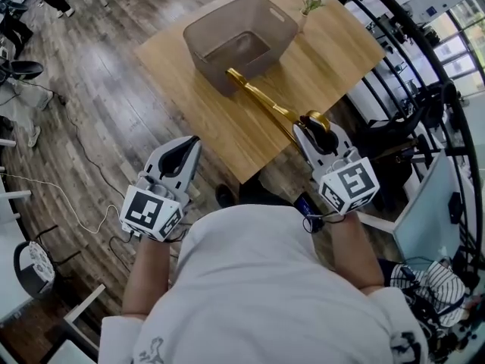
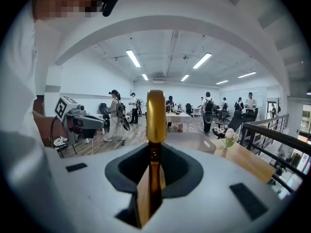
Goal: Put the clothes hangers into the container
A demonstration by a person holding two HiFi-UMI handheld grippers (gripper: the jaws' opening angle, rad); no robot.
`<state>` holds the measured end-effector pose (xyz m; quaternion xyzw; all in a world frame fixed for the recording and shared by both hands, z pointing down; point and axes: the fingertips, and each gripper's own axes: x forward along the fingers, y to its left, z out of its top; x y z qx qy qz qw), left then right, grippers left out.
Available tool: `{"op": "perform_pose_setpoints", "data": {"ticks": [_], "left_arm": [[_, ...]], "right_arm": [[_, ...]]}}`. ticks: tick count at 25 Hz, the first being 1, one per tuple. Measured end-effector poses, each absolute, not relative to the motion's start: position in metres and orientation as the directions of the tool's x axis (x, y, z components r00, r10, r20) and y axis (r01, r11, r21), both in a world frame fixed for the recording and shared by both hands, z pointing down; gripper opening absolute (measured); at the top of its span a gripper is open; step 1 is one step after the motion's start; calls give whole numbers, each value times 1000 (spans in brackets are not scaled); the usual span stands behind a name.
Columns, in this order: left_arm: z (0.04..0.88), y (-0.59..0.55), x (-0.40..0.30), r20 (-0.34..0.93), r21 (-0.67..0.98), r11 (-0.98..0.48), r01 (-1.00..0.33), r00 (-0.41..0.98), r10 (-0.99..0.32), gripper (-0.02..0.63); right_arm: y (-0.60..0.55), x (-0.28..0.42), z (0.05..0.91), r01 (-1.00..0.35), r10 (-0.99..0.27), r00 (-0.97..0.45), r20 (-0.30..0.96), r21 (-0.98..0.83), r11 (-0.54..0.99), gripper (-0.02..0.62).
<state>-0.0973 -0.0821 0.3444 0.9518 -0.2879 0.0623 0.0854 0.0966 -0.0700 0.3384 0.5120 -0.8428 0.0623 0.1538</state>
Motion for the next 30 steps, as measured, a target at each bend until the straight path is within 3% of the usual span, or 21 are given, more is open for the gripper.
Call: {"op": "perform_pose_setpoints", "data": {"ticks": [30], "left_arm": [[367, -201, -72, 220, 127, -710, -692, 718, -661, 6]], "right_arm": [[-255, 103, 372, -704, -697, -563, 445, 183, 686, 77]]}}
